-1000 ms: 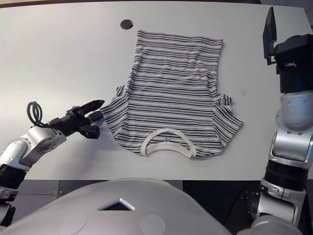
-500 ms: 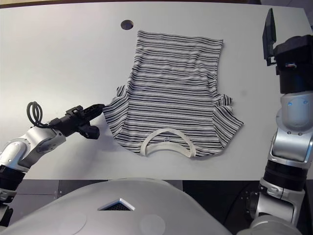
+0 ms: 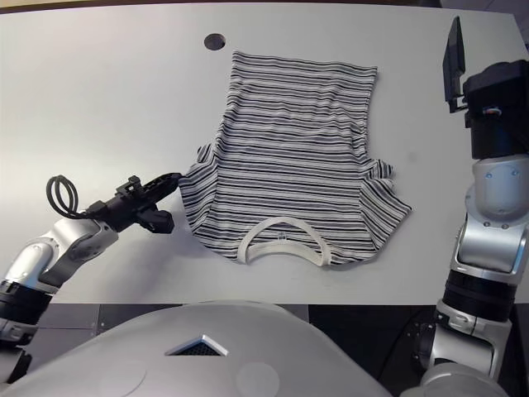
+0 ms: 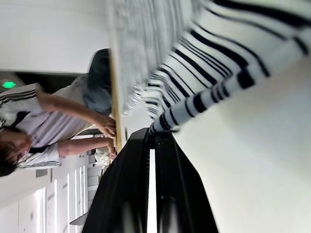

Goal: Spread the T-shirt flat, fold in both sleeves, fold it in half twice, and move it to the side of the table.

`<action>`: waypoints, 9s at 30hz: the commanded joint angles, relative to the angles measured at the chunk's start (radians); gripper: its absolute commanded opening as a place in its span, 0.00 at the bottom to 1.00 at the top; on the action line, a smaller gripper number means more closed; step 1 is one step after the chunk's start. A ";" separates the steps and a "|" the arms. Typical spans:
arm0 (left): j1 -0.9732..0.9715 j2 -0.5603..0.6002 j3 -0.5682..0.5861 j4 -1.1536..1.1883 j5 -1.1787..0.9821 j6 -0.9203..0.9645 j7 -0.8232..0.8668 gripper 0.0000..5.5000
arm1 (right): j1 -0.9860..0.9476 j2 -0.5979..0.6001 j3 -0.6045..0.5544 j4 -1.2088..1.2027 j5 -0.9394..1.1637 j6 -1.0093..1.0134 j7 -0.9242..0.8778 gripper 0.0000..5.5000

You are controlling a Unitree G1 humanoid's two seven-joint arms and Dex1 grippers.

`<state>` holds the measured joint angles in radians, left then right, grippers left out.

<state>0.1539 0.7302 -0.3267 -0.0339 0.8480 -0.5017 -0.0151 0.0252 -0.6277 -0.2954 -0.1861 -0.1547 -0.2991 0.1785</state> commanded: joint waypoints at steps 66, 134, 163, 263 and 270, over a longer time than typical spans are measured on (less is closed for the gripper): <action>-0.002 -0.229 0.093 -0.174 -0.072 -0.076 0.151 0.53 | 0.391 -0.424 0.196 0.317 -0.483 -0.220 0.282 0.56; -0.212 -0.161 0.071 0.106 -0.004 -0.145 0.149 0.53 | 0.076 -0.287 0.473 0.109 -0.473 -0.350 0.268 0.43; -0.945 -0.331 -0.546 1.265 0.196 -0.290 0.115 0.53 | -0.162 0.049 0.417 0.135 -0.281 -0.162 0.085 0.66; -0.292 -0.189 0.116 0.339 -0.750 -0.018 -0.337 0.02 | -0.304 0.107 0.500 0.497 -0.245 -0.232 0.090 0.02; -0.485 -0.284 0.101 0.700 -0.613 -0.041 -0.222 0.02 | -0.557 0.217 0.545 0.938 -0.342 -0.230 -0.125 0.02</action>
<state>-0.2789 0.4622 -0.2254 0.5825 0.2059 -0.5414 -0.2615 -0.4617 -0.4337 0.2311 0.6609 -0.4734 -0.5275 0.0951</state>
